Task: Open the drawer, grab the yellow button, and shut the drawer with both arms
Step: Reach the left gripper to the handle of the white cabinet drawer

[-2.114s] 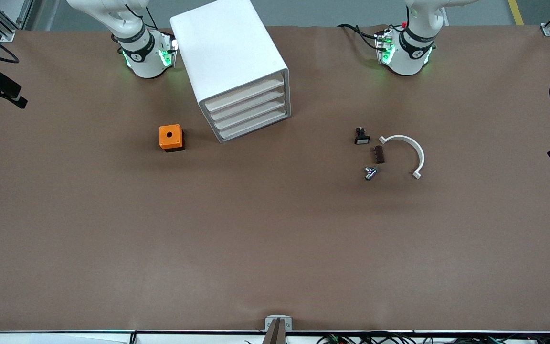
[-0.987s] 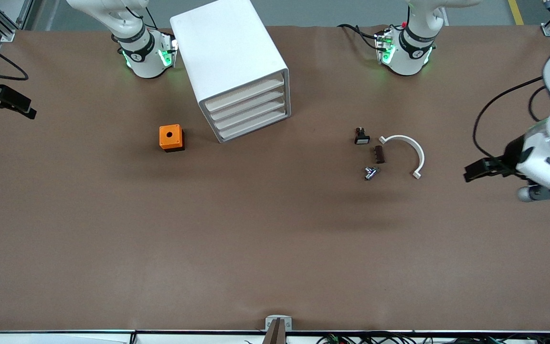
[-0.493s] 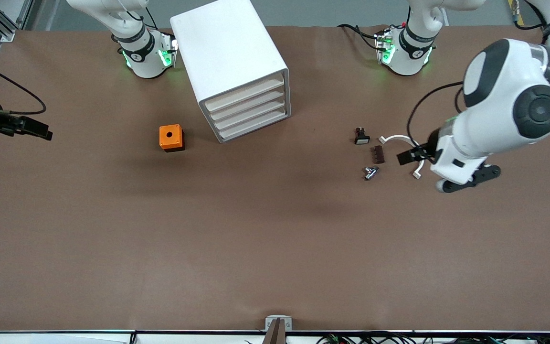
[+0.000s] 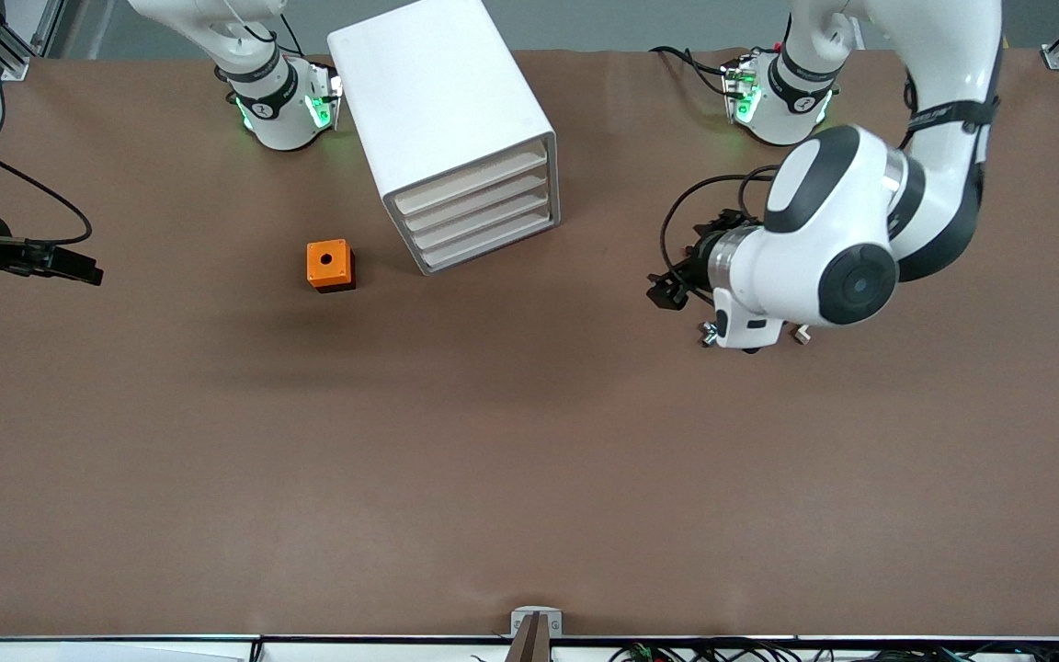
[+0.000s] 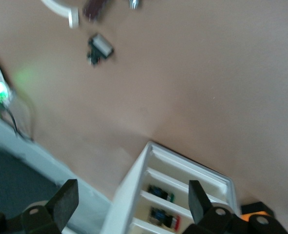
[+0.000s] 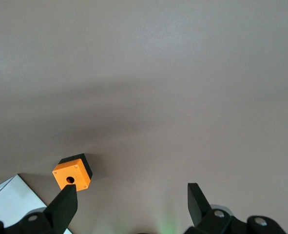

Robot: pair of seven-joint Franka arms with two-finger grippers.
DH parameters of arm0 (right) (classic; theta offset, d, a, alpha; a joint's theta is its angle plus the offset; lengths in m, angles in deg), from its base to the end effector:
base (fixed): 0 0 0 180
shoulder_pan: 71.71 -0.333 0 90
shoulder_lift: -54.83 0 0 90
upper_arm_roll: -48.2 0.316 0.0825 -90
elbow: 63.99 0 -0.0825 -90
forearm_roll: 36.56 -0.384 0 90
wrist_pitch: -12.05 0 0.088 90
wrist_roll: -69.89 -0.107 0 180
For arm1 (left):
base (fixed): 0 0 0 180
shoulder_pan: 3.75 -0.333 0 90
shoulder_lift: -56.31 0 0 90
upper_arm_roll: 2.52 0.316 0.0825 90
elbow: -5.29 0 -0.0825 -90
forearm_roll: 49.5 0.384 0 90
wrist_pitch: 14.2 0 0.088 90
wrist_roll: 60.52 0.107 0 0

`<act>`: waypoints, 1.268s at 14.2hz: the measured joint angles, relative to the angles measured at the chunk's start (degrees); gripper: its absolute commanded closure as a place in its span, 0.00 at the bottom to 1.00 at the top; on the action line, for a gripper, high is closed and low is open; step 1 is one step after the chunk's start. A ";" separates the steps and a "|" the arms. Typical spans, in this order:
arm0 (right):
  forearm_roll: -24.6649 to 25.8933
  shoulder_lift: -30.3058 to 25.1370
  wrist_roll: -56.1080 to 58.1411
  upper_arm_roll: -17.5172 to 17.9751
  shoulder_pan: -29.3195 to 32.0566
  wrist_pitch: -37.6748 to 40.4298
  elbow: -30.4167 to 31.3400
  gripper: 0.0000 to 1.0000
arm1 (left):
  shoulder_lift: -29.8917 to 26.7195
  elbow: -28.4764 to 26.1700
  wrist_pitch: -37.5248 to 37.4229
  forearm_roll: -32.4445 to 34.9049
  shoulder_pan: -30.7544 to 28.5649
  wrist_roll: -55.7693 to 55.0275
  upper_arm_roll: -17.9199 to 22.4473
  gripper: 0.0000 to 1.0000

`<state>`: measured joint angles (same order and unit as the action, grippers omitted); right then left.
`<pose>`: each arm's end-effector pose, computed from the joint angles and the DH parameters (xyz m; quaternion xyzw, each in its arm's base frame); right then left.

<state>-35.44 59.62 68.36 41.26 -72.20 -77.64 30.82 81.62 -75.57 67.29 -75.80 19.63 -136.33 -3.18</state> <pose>0.5656 -0.0637 0.5381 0.9938 -0.0688 -0.0866 0.0111 0.5637 -0.3078 0.4338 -0.8487 -0.4287 0.3095 0.0114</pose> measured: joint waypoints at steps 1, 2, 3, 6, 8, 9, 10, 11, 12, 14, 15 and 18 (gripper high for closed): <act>0.00 0.03 -0.03 0.00 0.00 -0.19 0.00 0.00 | 1.43 0.15 -0.02 -2.16 0.04 -4.71 0.00 0.01; 0.00 0.04 -0.06 0.00 0.00 -0.22 0.00 0.00 | 2.94 0.66 -0.02 -3.74 0.20 -9.45 0.00 0.01; 0.00 0.05 -0.13 0.00 0.00 -0.25 0.00 0.00 | 4.51 1.42 -0.03 -5.28 0.42 -14.56 -0.01 0.01; -0.07 0.07 -3.16 0.13 -0.02 -0.28 0.01 0.00 | 7.90 2.98 -0.22 -10.61 0.80 -26.84 -0.54 0.01; -0.21 0.07 -5.64 0.46 -0.11 -0.28 0.03 0.00 | 9.31 3.15 -0.49 -13.08 0.83 -31.54 -1.18 0.01; -0.48 0.07 -6.92 0.57 -0.20 -0.27 0.07 0.00 | 10.11 3.16 -0.58 -14.17 0.84 -33.76 -1.55 0.01; -0.86 0.07 -7.98 0.65 -0.34 -0.27 0.17 0.00 | 10.94 3.17 -0.64 -14.98 0.82 -36.00 -2.10 0.01; -1.06 0.07 -9.34 0.72 -0.63 -0.26 0.32 0.00 | 11.81 3.17 -0.65 -15.92 0.84 -38.08 -2.75 0.01; -1.19 0.07 -11.23 0.83 -1.22 -0.24 0.46 0.00 | 12.65 3.18 -0.65 -17.38 0.85 -40.12 -3.35 0.01; -1.99 0.01 -15.08 1.03 -3.12 -0.17 0.50 0.00 | 14.20 3.22 -1.42 -21.12 0.90 -44.24 -3.92 0.01; -2.95 -0.14 -16.90 1.07 -4.06 -0.12 0.50 0.00 | 15.03 3.22 -2.89 -22.58 0.95 -46.01 -4.07 0.01; -5.06 -1.15 -22.68 1.19 -6.77 0.08 0.46 0.00 | 16.84 3.22 -6.19 -23.97 1.52 -48.92 -5.01 0.07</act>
<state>-40.49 58.48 45.68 42.46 -78.97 -77.56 31.28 98.47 -72.34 61.10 -99.77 21.15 -185.25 -8.20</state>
